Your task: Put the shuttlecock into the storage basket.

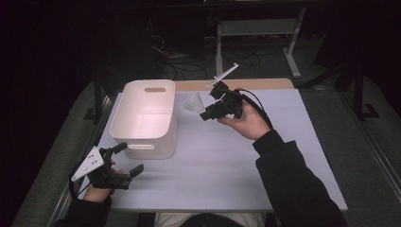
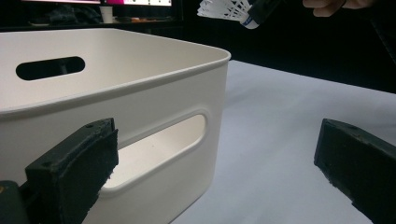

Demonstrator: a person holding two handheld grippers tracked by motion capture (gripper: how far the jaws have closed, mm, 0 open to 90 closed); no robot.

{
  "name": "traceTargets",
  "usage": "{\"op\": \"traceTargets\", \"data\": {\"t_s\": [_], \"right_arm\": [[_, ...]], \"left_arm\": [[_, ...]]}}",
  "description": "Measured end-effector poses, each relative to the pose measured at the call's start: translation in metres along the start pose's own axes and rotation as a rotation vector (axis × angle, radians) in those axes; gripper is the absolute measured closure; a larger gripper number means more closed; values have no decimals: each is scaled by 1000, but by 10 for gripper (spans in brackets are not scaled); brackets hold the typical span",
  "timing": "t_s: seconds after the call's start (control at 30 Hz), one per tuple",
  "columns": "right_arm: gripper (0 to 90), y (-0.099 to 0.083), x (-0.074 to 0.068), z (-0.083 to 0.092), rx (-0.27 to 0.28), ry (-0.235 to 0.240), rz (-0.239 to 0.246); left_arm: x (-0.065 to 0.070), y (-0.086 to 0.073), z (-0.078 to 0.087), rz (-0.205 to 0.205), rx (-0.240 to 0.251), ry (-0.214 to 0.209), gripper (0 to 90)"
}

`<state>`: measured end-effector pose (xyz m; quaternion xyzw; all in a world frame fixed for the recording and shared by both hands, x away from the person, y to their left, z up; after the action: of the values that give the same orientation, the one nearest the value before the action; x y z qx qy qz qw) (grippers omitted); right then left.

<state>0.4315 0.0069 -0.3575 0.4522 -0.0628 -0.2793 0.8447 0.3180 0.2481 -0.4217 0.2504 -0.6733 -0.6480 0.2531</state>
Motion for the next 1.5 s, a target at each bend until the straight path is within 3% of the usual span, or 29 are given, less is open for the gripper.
{"op": "traceTargets", "data": {"t_s": [1.1, 1.5], "right_arm": [[640, 40, -13, -3, 29, 19, 48], [641, 49, -20, -15, 31, 39, 60]], "left_arm": [[0, 0, 0, 2, 1, 0, 0], [0, 0, 0, 2, 1, -2, 0]]}}
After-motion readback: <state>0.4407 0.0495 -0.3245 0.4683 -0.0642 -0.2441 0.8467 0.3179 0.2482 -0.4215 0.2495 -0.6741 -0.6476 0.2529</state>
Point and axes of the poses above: each handheld gripper's, and its own axes: z roughly backward along the jaws, y roughly out of its top, x roughly to its right, the point moved 10 cm from there along -z, roughly forward along the jaws, and after that the axes turned 12 degrees about x, right-handed, at the moved point
